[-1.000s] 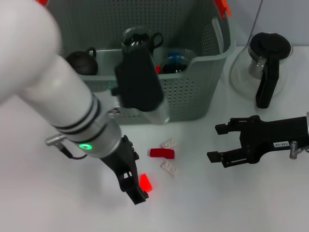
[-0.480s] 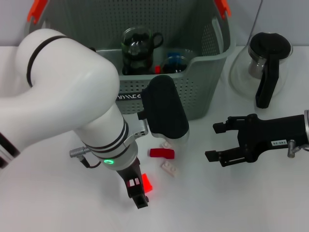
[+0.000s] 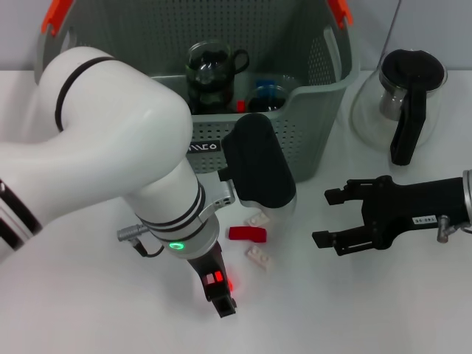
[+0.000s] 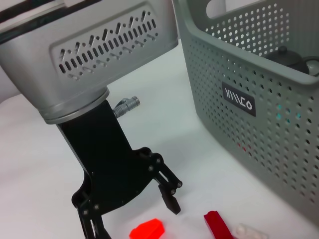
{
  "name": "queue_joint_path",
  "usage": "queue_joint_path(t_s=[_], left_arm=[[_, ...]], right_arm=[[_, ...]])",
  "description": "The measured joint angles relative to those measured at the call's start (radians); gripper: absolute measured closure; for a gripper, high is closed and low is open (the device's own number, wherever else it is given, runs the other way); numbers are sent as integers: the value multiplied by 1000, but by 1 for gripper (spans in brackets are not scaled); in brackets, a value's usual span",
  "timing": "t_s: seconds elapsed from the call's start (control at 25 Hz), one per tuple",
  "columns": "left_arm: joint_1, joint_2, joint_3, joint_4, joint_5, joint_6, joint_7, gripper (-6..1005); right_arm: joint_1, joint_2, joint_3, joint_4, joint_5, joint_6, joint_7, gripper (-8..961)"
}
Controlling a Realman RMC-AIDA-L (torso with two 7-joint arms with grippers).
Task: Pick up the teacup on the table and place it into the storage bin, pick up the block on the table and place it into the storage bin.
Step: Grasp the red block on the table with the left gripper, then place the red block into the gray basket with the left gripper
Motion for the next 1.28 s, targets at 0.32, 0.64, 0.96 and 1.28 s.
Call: queue_joint_path(t_s=[0.32,0.64,0.96,1.28], left_arm=[[-26,0,0,-48,-30,-5,-17,73],[-32,0,-2,-70,-35,-22,-18,362],[13,2,-77,81,-60,68,-36,588],[73,11,-581,372,-510,331,66,568]], right_arm=[[-2,0,-2,0,0,13,-3,39],[-4,2,-2,1,0,13,-3,39],[-5,-4,-2,2,0,13,-1,39],[-15,-8,4,5,-1,6,4,39]])
